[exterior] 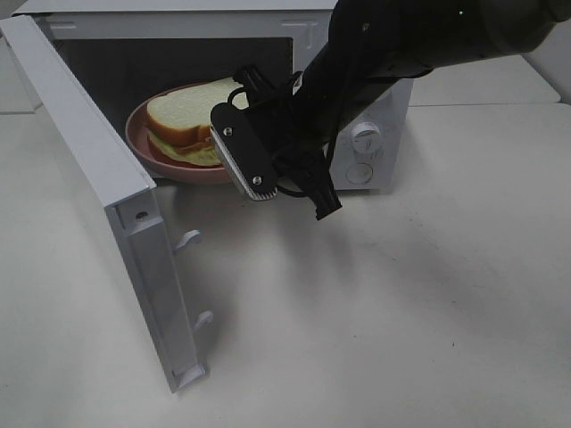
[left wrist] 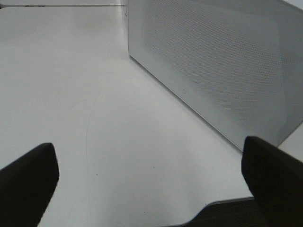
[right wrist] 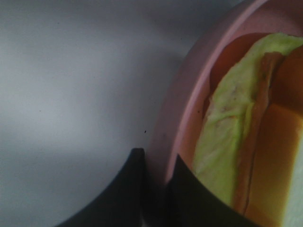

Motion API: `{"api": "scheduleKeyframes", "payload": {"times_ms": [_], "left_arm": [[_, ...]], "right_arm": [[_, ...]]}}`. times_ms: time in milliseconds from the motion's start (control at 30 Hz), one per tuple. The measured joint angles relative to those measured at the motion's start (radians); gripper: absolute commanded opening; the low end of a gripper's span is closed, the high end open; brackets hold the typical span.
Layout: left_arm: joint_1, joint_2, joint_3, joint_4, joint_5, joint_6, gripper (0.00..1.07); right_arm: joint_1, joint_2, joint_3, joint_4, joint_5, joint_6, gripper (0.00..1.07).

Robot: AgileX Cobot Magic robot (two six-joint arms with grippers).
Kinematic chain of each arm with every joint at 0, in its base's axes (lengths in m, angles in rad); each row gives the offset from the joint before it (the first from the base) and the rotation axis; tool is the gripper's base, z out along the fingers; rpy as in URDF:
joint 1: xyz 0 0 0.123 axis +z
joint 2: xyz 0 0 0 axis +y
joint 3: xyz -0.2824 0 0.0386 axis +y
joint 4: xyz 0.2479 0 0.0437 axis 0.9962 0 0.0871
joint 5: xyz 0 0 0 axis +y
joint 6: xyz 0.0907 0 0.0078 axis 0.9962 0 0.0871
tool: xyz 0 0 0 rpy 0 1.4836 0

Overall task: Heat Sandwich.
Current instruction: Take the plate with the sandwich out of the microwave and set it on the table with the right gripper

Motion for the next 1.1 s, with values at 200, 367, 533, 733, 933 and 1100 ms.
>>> {"api": "scheduleKeyframes", "payload": {"times_ms": [200,367,533,733,933,1100], "left_arm": [[0.000,0.000,0.000,0.000,0.000,0.000,0.98],[0.000,0.000,0.000,0.000,0.000,0.000,0.98],[0.000,0.000,0.000,0.000,0.000,0.000,0.98],[0.000,0.000,0.000,0.000,0.000,0.000,0.98],[0.000,0.000,0.000,0.000,0.000,0.000,0.98],[0.000,0.000,0.000,0.000,0.000,0.000,0.98]], "right_arm": [[0.001,-0.069,0.071,0.002,-0.018,-0.003,0.00],[0.003,-0.157,0.167,0.002,-0.032,-0.006,0.00],[0.003,-0.227,0.250,0.001,-0.042,-0.002,0.00],[0.002,-0.320,0.349,0.001,-0.054,0.001,0.00],[0.002,-0.417,0.458,0.001,-0.055,0.001,0.00],[0.002,-0.500,0.553,-0.004,-0.055,0.013,0.00]]}}
